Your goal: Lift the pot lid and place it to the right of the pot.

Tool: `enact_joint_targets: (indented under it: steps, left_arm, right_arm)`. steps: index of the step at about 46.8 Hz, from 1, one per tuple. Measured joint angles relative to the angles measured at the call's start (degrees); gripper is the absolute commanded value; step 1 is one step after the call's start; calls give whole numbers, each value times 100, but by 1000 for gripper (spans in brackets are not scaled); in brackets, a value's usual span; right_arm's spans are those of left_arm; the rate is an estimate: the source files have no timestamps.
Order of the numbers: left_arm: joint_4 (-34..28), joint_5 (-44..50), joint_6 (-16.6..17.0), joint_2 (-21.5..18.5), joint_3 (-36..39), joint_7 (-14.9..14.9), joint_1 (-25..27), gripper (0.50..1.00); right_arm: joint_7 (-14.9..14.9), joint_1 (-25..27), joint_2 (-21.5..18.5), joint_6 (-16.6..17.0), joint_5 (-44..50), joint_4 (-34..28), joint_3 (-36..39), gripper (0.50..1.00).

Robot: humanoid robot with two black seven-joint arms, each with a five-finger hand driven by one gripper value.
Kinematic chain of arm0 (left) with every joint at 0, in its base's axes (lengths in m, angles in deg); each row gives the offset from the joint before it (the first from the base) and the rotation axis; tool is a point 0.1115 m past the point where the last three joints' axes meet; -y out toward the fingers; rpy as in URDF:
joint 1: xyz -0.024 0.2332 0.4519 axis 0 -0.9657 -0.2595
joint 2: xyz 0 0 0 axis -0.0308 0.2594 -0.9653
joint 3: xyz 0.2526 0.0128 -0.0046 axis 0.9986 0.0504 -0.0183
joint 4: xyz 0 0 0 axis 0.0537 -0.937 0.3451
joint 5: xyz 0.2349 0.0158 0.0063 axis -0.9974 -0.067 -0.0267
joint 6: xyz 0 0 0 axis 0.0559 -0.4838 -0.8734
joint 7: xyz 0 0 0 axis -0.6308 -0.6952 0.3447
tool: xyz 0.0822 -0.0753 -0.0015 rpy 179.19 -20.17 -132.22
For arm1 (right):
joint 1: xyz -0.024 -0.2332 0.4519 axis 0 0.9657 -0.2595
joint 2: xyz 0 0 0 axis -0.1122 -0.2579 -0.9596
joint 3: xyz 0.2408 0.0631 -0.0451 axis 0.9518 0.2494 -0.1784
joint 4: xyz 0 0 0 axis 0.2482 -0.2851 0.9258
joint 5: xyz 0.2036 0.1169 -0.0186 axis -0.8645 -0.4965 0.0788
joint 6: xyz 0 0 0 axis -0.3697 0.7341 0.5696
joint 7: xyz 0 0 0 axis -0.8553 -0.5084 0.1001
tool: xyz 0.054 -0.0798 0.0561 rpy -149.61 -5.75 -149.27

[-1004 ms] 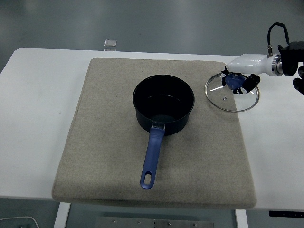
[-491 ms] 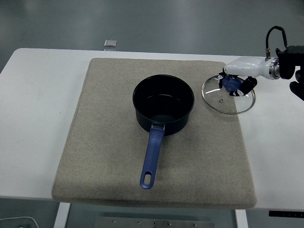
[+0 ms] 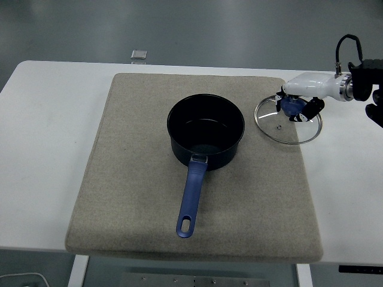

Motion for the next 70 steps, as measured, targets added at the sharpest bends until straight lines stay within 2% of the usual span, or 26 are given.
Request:
enact_joint_targets:
  steps: [8,33,53,70]
  left_arm:
    - [0,0,0,0,0,0,-1,1000]
    - [0,-1,0,0,0,1,-2,1000]
    - [0,0,0,0,0,0,-1,1000]
    - [0,0,0,0,0,0,-1,1000]
  right_arm:
    - [0,-5,-15,-2,-254,1,-33,899]
    - [1,-105,78,47,-227,2,-142,899]
    - [0,-624,192,234,-232,210,-555,899]
    - [1,-1092,223,221,-486,208,-324,901]
